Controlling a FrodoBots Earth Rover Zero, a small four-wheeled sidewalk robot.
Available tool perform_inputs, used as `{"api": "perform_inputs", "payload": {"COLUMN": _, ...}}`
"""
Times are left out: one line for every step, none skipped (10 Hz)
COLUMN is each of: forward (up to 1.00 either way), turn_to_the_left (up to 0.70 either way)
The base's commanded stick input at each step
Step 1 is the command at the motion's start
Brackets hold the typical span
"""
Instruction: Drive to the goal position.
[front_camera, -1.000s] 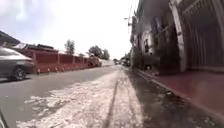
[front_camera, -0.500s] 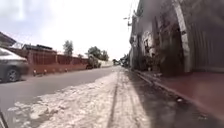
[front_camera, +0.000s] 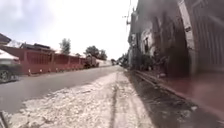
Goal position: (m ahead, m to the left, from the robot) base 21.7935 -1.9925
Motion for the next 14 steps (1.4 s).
{"api": "perform_inputs", "payload": {"forward": 0.7, "turn_to_the_left": 0.01}}
{"api": "perform_inputs", "payload": {"forward": 0.7, "turn_to_the_left": 0.01}}
{"api": "perform_inputs", "payload": {"forward": 0.7, "turn_to_the_left": 0.01}}
{"api": "perform_inputs", "payload": {"forward": 0.7, "turn_to_the_left": 0.01}}
{"api": "perform_inputs", "payload": {"forward": 0.7, "turn_to_the_left": 0.01}}
{"api": "perform_inputs", "payload": {"forward": 0.7, "turn_to_the_left": 0.01}}
{"api": "perform_inputs", "payload": {"forward": 0.7, "turn_to_the_left": 0.01}}
{"api": "perform_inputs", "payload": {"forward": 0.7, "turn_to_the_left": 0.01}}
{"api": "perform_inputs", "payload": {"forward": 0.7, "turn_to_the_left": 0.01}}
{"api": "perform_inputs", "payload": {"forward": 0.7, "turn_to_the_left": 0.01}}
{"api": "perform_inputs", "payload": {"forward": 0.7, "turn_to_the_left": 0.01}}
{"api": "perform_inputs", "payload": {"forward": 0.7, "turn_to_the_left": 0.01}}
{"api": "perform_inputs", "payload": {"forward": 0.7, "turn_to_the_left": 0.01}}
{"api": "perform_inputs", "payload": {"forward": 0.7, "turn_to_the_left": 0.01}}
